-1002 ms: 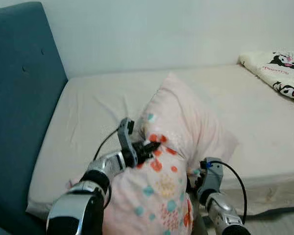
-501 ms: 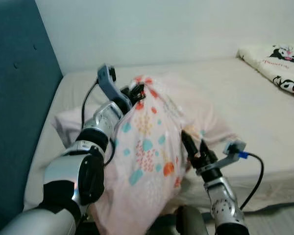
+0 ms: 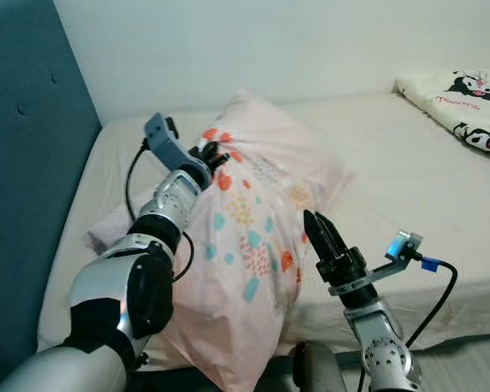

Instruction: Clean up the room

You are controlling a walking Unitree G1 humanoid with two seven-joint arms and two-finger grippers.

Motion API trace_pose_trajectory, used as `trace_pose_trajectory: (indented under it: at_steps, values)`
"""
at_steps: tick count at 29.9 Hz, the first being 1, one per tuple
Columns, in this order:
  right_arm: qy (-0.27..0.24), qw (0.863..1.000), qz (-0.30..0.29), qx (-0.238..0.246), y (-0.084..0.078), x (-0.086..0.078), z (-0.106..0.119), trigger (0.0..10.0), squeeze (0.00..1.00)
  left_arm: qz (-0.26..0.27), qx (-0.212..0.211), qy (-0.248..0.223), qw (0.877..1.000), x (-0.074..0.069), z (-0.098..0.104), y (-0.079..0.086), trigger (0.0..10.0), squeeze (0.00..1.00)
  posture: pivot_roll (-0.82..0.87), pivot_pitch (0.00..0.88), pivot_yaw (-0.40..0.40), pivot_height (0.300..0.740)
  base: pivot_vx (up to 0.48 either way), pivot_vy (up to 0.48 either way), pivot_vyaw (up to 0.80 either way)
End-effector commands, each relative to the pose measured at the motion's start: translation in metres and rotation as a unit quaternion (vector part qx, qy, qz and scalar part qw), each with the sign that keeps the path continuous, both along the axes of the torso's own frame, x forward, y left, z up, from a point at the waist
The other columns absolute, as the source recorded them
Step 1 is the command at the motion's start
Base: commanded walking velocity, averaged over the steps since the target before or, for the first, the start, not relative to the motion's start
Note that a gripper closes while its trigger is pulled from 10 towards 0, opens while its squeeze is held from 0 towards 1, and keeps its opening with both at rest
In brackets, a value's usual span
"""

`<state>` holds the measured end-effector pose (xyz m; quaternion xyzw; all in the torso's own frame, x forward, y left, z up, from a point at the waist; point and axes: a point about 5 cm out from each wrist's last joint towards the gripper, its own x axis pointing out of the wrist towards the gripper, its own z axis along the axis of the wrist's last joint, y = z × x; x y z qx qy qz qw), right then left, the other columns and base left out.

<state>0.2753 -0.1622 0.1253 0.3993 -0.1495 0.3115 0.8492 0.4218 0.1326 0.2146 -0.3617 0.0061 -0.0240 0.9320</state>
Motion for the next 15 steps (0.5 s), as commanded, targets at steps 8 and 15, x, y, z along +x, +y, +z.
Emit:
trace_pose_trajectory:
  at_steps: [8,15]
  values:
    - [-0.008,0.999,0.035,0.012,0.009,-0.011,0.007,10.0,0.0,0.138,-0.006,-0.044,0.989,0.001,0.034,0.059,0.0,0.0,-0.21,0.031,0.076,0.3,0.0,0.0,0.0]
    - [-0.007,0.999,0.046,0.014,0.015,-0.016,0.008,10.0,0.0,0.188,-0.04,-0.078,0.978,-0.001,0.072,0.088,0.0,0.0,-0.22,0.035,0.083,0.3,0.0,0.0,0.0]
